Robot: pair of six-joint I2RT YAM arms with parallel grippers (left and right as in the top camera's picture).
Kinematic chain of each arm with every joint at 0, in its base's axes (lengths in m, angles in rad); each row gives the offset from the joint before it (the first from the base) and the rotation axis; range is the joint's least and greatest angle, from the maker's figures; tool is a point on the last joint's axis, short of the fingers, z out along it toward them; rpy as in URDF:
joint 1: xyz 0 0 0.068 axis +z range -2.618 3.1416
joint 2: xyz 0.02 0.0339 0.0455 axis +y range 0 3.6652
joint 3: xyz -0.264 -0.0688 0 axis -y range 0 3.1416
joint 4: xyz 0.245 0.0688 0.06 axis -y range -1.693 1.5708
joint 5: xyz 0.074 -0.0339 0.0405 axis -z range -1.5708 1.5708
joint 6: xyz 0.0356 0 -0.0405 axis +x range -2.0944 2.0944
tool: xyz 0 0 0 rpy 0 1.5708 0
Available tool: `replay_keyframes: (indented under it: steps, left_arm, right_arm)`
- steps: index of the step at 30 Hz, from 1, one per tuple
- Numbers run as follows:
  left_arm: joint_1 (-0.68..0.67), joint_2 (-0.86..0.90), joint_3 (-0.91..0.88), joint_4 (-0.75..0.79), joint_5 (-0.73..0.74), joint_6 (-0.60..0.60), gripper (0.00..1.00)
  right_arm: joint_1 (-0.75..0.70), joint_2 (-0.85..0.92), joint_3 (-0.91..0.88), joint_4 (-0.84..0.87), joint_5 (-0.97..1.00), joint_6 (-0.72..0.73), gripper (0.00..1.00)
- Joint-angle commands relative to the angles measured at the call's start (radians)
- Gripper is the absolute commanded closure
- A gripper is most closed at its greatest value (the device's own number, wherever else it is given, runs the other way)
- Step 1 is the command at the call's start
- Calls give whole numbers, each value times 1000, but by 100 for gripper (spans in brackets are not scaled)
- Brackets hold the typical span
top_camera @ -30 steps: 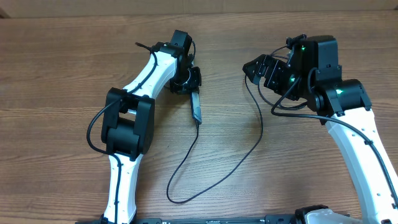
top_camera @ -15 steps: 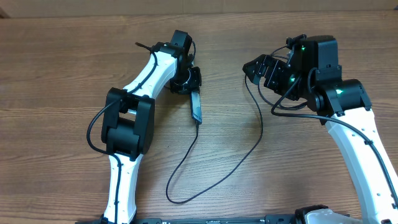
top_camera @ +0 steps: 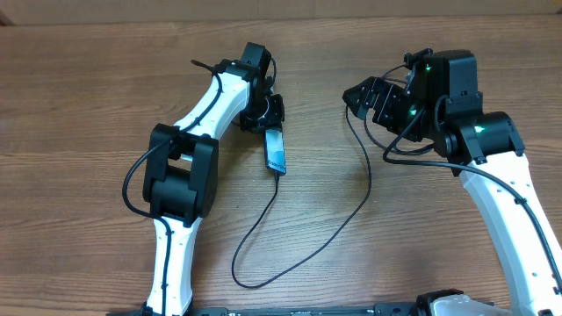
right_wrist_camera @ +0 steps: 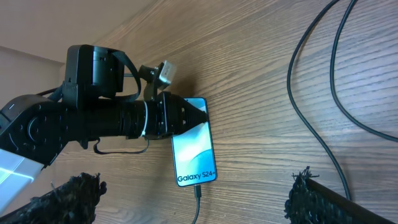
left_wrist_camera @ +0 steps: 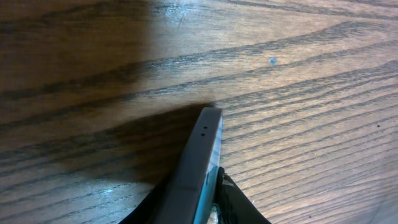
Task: Plug charger to phone and switch on socket
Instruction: 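Lay the phone flat on the table with the left gripper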
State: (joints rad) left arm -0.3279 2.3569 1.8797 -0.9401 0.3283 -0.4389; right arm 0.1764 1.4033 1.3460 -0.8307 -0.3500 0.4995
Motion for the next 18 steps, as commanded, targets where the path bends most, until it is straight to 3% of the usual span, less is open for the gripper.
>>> replay_keyframes:
  steps: [1,18]
  left_arm:
    - [-8,21,0,-10,-14,5,76]
    - [-8,21,0,-21,-14,5,64]
  right_arm:
    - [-5,-15,3,9,13,-7,2]
    - [-5,-15,3,9,13,-8,2]
